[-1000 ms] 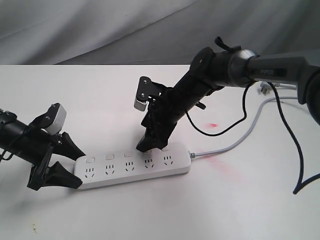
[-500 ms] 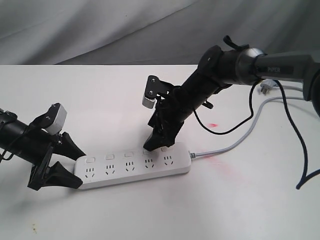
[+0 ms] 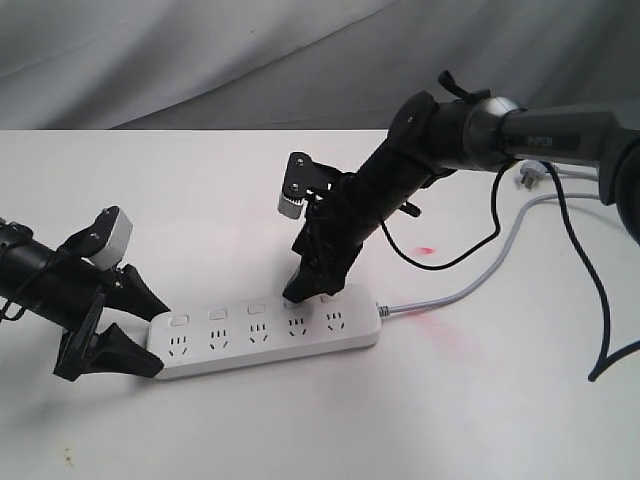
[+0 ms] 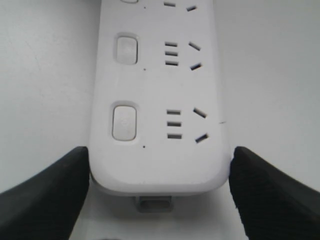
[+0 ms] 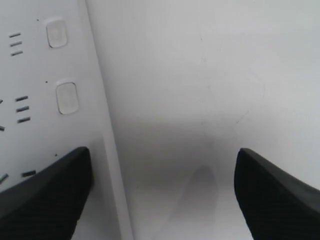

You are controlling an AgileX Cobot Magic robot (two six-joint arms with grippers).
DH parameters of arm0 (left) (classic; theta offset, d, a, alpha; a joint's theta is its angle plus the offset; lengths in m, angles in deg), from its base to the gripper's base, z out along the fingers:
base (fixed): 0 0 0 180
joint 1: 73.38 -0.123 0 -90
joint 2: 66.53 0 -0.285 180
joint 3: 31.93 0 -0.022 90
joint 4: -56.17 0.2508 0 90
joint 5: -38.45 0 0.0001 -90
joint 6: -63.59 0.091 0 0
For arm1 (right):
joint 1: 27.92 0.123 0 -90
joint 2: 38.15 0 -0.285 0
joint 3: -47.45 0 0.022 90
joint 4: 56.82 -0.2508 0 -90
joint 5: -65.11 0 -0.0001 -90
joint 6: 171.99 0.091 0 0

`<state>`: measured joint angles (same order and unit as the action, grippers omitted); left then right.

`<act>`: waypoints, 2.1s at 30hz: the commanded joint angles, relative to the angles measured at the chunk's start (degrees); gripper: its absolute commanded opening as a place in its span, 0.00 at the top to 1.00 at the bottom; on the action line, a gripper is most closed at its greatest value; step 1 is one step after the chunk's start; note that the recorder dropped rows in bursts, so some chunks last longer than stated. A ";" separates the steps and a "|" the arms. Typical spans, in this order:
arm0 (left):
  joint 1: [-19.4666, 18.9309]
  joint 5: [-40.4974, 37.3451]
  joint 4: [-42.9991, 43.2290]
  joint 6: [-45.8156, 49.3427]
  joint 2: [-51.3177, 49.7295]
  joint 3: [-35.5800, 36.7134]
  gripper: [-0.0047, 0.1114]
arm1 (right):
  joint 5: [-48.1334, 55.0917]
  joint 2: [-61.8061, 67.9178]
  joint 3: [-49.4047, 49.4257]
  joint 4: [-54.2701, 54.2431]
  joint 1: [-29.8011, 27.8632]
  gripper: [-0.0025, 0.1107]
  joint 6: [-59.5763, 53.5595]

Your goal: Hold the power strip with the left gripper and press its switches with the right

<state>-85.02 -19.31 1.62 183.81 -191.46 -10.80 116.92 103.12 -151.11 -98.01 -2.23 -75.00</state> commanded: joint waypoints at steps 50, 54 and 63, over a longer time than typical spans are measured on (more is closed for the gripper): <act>0.41 1.04 -0.17 -0.27 -0.28 0.03 0.48 | -2.54 -4.14 7.97 -2.07 -4.52 0.34 -8.25; 0.41 1.04 -0.17 -0.27 -0.28 0.03 0.48 | -3.48 -4.14 7.97 -0.96 -4.52 0.34 -7.86; 0.41 1.04 -0.17 -0.27 -0.28 0.03 0.48 | -3.95 -3.97 7.97 3.13 -4.52 0.34 -5.24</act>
<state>-85.02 -19.31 1.52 183.81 -191.46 -10.80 114.16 98.19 -143.81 -100.21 -6.73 -79.97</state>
